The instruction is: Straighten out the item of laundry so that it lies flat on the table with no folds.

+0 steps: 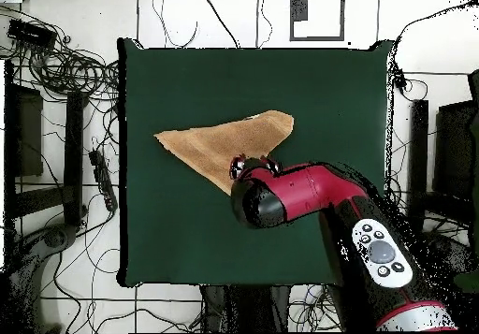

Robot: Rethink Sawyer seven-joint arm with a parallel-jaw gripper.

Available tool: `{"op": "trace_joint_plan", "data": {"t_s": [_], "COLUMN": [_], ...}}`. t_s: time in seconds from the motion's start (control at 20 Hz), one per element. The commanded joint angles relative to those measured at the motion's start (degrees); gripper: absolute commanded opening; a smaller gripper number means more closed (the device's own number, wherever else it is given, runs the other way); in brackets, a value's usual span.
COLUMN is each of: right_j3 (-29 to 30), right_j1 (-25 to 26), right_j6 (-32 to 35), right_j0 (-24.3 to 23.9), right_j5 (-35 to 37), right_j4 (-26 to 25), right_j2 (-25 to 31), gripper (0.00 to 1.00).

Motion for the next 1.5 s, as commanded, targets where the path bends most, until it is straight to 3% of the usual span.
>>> {"op": "trace_joint_plan", "data": {"t_s": [0.05,0.45,0.9,1.25,1.5], "right_j3": [4.25,3.94,2.97,3.52,1.01], "right_j1": [1.52,2.88,4.86,3.05,5.29], "right_j6": [2.63,7.08,7.64,2.01,0.12], "right_j0": [4.33,11.58,14.62,9.33,7.87], "right_j5": [-2.78,-7.49,-10.37,-6.37,-5.53], "right_j4": [-2.3,-1.01,2.21,4.22,4.15], "right_j2": [-2.25,-7.81,-10.2,-5.25,-3.87], "gripper": [1.0,1.0,1.0,1.0,1.0]}}
